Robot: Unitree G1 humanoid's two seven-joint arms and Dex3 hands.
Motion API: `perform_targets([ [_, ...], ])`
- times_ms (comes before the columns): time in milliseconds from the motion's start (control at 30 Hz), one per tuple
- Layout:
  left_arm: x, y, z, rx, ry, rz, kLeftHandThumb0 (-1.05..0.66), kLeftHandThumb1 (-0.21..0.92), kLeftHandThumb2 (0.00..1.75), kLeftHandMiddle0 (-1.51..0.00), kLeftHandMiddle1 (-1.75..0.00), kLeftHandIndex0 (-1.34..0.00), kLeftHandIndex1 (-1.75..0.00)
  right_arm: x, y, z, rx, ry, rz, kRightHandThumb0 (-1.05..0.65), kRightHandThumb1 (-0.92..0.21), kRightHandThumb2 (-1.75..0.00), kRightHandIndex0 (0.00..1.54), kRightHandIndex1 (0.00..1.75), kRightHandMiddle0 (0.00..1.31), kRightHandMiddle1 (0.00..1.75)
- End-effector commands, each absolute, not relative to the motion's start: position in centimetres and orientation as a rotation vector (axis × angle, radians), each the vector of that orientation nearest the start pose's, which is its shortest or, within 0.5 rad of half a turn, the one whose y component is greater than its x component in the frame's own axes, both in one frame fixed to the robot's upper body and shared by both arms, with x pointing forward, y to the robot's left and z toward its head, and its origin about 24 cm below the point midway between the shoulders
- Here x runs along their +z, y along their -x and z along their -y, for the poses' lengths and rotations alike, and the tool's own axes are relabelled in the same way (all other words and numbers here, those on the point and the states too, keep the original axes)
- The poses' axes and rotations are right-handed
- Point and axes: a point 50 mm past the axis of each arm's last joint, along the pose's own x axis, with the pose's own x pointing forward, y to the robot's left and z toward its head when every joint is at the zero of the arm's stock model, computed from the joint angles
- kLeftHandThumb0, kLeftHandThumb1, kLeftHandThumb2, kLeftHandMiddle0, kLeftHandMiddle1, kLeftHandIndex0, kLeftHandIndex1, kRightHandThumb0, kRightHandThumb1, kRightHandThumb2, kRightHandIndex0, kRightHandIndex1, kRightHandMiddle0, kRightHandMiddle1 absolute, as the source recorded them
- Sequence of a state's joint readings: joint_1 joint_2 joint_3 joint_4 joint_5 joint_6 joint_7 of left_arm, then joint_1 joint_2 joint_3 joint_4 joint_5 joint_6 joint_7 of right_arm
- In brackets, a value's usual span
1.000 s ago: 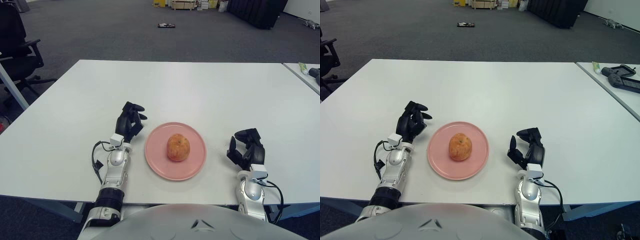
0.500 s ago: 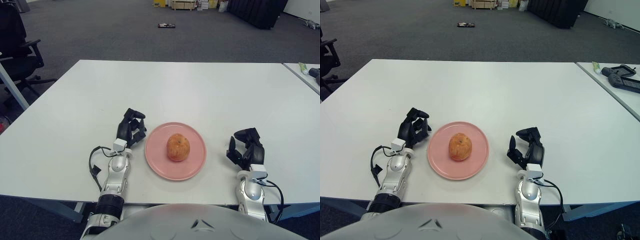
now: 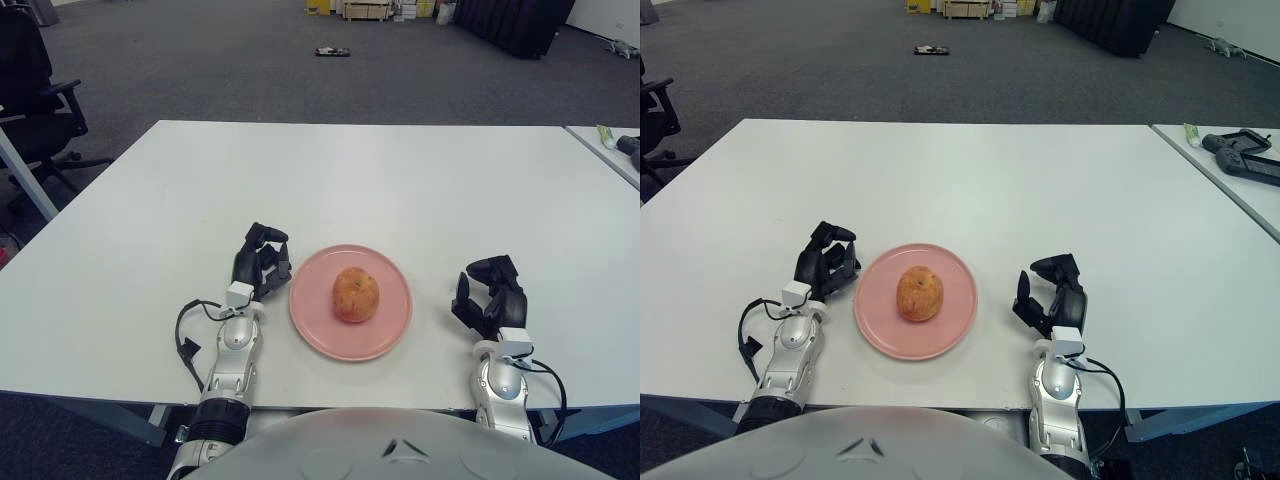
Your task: Put the apple into the plate.
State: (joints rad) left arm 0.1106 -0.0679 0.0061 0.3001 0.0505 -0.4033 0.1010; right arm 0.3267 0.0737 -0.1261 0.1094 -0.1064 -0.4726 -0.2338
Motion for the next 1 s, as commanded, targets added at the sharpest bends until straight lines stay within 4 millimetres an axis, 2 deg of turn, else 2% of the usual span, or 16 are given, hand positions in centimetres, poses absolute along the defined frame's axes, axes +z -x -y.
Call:
perform_targets([
  [0,-2.6,-20.8,-14.9,0.146,0.028,-0.069,-0.39,0.65,0.9,-0.71,-1.75,-0.36,-1.75,-0.9,-16.7,18.6,-0.388,0.07,0.018,-0.39,-0.64,-0.92,0.62,1.52,0.37,1.75],
  [533,-2.3,-20.4,-16.0,0.183,0.015,-0.057,-0.38,0.68,0.86,-0.64,-1.75,-0.34,-1.75,-0.9,-17.1,17.4,-0.315,0.06,0.002,-0.41,-0.57,-1.0,0.68,1.53,0.42,1.75],
  [967,-1.8,-20.1,-17.1,0.205,0.008,-0.038,-0.38,0.69,0.85,-0.67,-1.75,-0.33,-1.75,-1.5,-17.2,17.1,-0.3,0.047,-0.038,-0.4,-0.61,-0.96,0.64,1.52,0.39,1.75],
])
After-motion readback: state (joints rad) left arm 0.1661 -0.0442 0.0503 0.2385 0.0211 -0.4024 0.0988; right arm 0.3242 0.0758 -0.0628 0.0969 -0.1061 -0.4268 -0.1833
